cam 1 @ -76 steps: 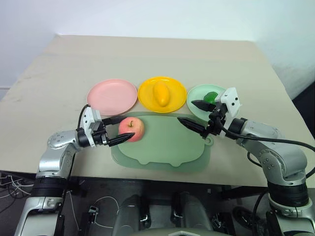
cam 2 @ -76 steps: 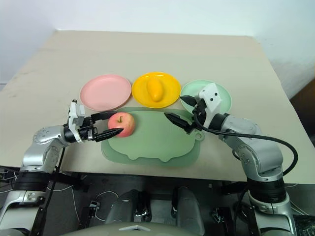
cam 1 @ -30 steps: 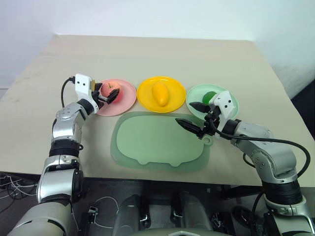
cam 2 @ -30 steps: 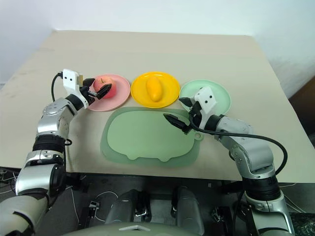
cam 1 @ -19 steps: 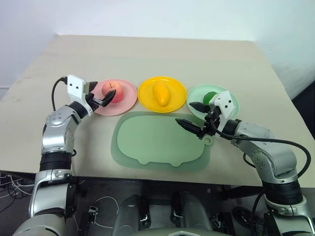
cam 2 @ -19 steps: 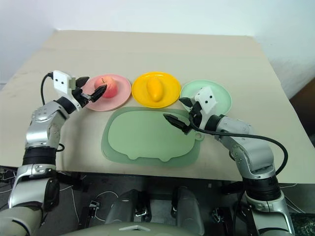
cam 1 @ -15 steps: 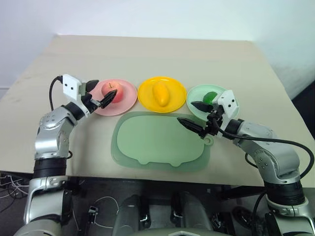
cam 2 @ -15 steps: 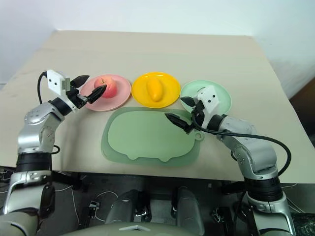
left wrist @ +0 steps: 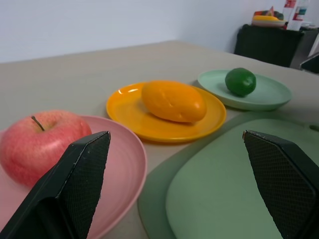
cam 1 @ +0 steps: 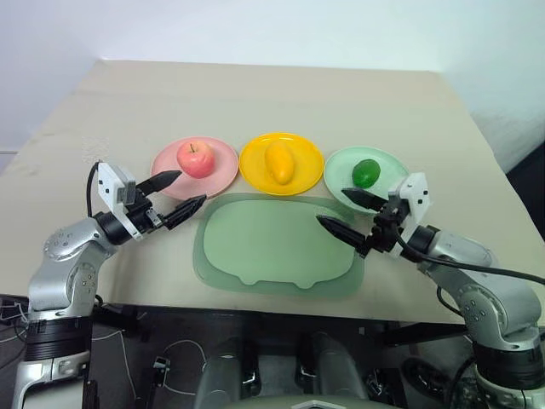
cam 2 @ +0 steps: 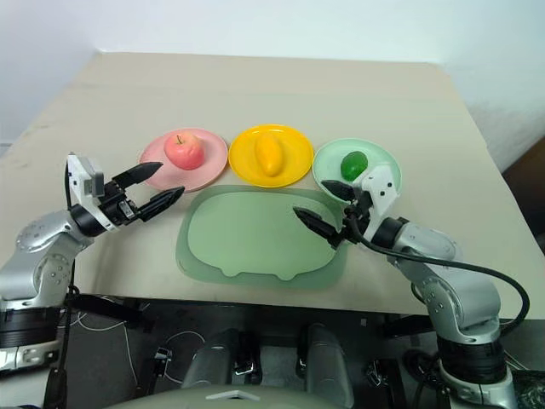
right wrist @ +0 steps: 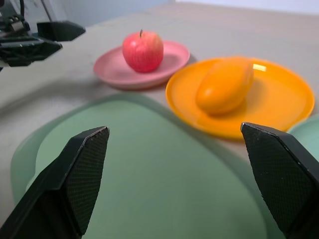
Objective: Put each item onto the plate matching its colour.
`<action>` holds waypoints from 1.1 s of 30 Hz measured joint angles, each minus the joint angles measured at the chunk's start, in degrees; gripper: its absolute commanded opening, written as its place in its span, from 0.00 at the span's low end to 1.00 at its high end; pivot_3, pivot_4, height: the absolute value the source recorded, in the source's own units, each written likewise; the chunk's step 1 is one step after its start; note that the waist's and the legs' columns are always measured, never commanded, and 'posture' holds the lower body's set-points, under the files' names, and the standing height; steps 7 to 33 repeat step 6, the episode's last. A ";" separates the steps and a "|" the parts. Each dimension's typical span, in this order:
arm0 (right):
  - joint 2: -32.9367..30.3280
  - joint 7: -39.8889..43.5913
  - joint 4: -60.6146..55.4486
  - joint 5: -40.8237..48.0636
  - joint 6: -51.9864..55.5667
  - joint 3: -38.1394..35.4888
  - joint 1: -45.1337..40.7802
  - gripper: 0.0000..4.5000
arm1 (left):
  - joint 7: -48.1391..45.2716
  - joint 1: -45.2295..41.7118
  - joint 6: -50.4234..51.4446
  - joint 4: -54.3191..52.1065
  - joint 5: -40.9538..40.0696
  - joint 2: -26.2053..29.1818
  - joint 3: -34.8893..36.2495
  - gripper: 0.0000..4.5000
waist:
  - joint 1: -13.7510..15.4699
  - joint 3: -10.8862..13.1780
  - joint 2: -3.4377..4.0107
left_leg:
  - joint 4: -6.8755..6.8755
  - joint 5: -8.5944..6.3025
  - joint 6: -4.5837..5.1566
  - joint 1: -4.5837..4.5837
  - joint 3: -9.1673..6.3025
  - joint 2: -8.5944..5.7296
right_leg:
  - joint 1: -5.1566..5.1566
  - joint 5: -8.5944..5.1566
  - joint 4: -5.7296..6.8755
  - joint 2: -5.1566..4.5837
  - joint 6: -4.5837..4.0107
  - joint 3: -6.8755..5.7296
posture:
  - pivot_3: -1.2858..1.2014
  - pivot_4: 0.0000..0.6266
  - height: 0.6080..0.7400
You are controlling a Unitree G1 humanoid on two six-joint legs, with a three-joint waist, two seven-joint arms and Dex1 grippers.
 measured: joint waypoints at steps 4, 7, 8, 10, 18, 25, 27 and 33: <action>-2.12 1.76 -0.06 0.28 -1.38 -2.39 3.25 1.00 | -0.70 1.69 -0.03 -0.20 -0.06 -0.03 0.00 0.99 | -0.03 0.00 0.00 | 0.01 0.00 0.01 0.00 0.01 0.00 | 0.02 -0.05 -0.04 -0.01 0.02 0.00 | 0.52 0.24 0.67; -2.34 1.87 -0.06 0.56 -1.50 -3.34 3.21 1.00 | -0.69 2.62 -0.18 -0.31 -0.03 -0.10 0.00 0.99 | -0.08 0.00 0.00 | 0.01 0.00 0.01 0.02 0.00 0.00 | 0.02 -0.12 -0.03 -0.01 -0.06 0.01 | 0.52 0.24 0.67; -2.34 1.87 -0.06 0.56 -1.50 -3.34 3.21 1.00 | -0.69 2.62 -0.18 -0.31 -0.03 -0.10 0.00 0.99 | -0.08 0.00 0.00 | 0.01 0.00 0.01 0.02 0.00 0.00 | 0.02 -0.12 -0.03 -0.01 -0.06 0.01 | 0.52 0.24 0.67; -2.34 1.87 -0.06 0.56 -1.50 -3.34 3.21 1.00 | -0.69 2.62 -0.18 -0.31 -0.03 -0.10 0.00 0.99 | -0.08 0.00 0.00 | 0.01 0.00 0.01 0.02 0.00 0.00 | 0.02 -0.12 -0.03 -0.01 -0.06 0.01 | 0.52 0.24 0.67; -2.34 1.87 -0.06 0.56 -1.50 -3.34 3.21 1.00 | -0.69 2.62 -0.18 -0.31 -0.03 -0.10 0.00 0.99 | -0.08 0.00 0.00 | 0.01 0.00 0.01 0.02 0.00 0.00 | 0.02 -0.12 -0.03 -0.01 -0.06 0.01 | 0.52 0.24 0.67; -2.34 1.87 -0.06 0.56 -1.50 -3.34 3.21 1.00 | -0.69 2.62 -0.18 -0.31 -0.03 -0.10 0.00 0.99 | -0.08 0.00 0.00 | 0.01 0.00 0.01 0.02 0.00 0.00 | 0.02 -0.12 -0.03 -0.01 -0.06 0.01 | 0.52 0.24 0.67; -2.34 1.87 -0.06 0.56 -1.50 -3.34 3.21 1.00 | -0.69 2.62 -0.18 -0.31 -0.03 -0.10 0.00 0.99 | -0.08 0.00 0.00 | 0.01 0.00 0.01 0.02 0.00 0.00 | 0.02 -0.12 -0.03 -0.01 -0.06 0.01 | 0.52 0.24 0.67; -2.34 1.87 -0.06 0.56 -1.50 -3.34 3.21 1.00 | -0.69 2.62 -0.18 -0.31 -0.03 -0.10 0.00 0.99 | -0.08 0.00 0.00 | 0.01 0.00 0.01 0.02 0.00 0.00 | 0.02 -0.12 -0.03 -0.01 -0.06 0.01 | 0.52 0.24 0.67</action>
